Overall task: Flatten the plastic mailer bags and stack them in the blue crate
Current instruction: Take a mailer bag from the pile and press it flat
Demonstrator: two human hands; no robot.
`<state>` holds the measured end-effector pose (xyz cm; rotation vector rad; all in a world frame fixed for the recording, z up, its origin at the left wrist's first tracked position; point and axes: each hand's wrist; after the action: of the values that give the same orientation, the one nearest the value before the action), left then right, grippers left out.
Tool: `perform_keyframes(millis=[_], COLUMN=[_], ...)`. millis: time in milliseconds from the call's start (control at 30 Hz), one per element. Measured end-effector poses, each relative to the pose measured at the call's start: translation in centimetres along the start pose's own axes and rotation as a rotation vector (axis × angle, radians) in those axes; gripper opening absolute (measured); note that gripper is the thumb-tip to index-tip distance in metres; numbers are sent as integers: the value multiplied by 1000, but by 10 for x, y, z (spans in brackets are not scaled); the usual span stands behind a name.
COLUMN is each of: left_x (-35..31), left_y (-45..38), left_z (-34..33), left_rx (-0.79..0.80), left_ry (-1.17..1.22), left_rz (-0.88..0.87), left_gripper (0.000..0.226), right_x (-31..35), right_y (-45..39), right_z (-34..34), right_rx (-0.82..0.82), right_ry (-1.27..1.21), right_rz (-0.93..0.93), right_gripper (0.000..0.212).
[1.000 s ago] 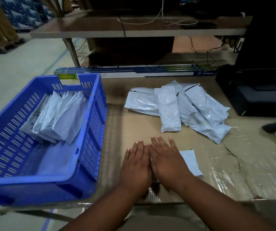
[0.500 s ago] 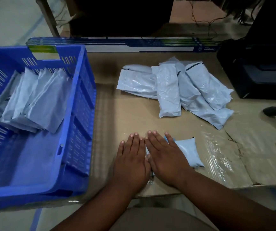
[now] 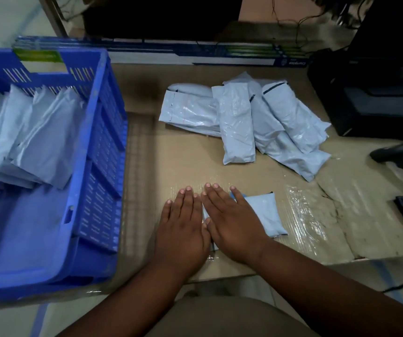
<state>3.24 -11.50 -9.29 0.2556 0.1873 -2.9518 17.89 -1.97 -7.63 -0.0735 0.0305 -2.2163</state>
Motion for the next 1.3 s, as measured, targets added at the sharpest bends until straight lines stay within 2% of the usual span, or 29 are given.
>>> perform_keyframes(millis=[133,233,333,433,600,767,1067,1300], left_x=[-11,-33,-50,-52,-54,-54,-56,-52], left_y=[-7,-15,-20,-21,-22,-23,-27,-25], left_z=[7,7,-2,-11,-14,-15,-11,-9], left_rx=[-39,-103,-31,25,-34,-18,52,39], left_ry=[6,69,71,17,26,9,-89,-43], left_rz=[20,-82,-143,-146,-131,-140,-110,-101], left_gripper=[73,72,73,73,65,67,71,68], right_x=[-7,-32,-60,-65,-51,-55,-62,-68], right_y=[4,13,23,25,30,31,28,30], right_z=[15,27,28,21,3,-4,-3,-4], right_rx=[-25,-88,-63,-15,-35,-77,33,20], right_ry=[-61,-38,15,56,36,1,-50,-122], right_rz=[-18,-79,-117,-64,-76,-86,-138,-152], right_gripper=[64,64,62,61,65,65,69,68])
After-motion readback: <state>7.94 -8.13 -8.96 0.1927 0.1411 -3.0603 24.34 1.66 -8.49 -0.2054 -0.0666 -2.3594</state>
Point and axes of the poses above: each hand's wrist, its own y-axis away from the middle knuckle, its own z-axis out of the back of the hand, x = y × z, and after that the axes turned 5 degrees about -x, right-handed
